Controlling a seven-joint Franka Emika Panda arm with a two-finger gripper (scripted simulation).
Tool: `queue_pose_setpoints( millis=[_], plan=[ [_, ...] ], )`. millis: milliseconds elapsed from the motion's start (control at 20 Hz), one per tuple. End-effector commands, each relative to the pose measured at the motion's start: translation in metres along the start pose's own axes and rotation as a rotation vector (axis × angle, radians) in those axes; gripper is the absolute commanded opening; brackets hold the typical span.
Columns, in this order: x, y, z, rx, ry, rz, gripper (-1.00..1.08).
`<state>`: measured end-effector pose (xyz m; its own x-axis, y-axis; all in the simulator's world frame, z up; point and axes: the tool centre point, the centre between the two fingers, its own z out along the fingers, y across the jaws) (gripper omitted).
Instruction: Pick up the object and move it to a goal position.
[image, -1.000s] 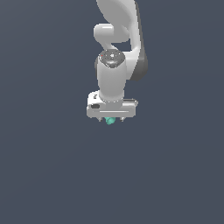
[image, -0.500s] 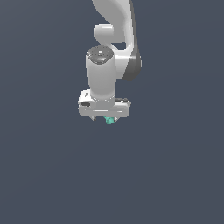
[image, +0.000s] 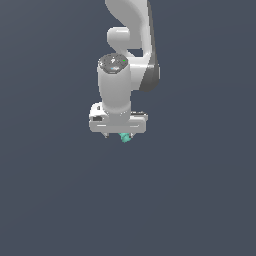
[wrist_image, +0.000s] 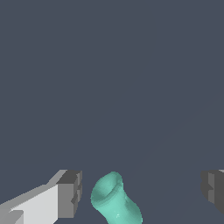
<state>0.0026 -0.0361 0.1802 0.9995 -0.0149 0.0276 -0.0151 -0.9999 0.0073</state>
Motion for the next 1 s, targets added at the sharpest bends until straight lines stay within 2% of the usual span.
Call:
queue_pose_setpoints(
  millis=[0,300,950],
  plan=[
    [-0.006,0.0,0.004,0.0,-0.002,-0.027,1.0],
    [-0.028,-0.002,0.02,0.003,-0.007,-0.128,1.0],
    [-0.098,-0.009,0.06,0.011,-0.021,-0.422,1.0]
  ],
)
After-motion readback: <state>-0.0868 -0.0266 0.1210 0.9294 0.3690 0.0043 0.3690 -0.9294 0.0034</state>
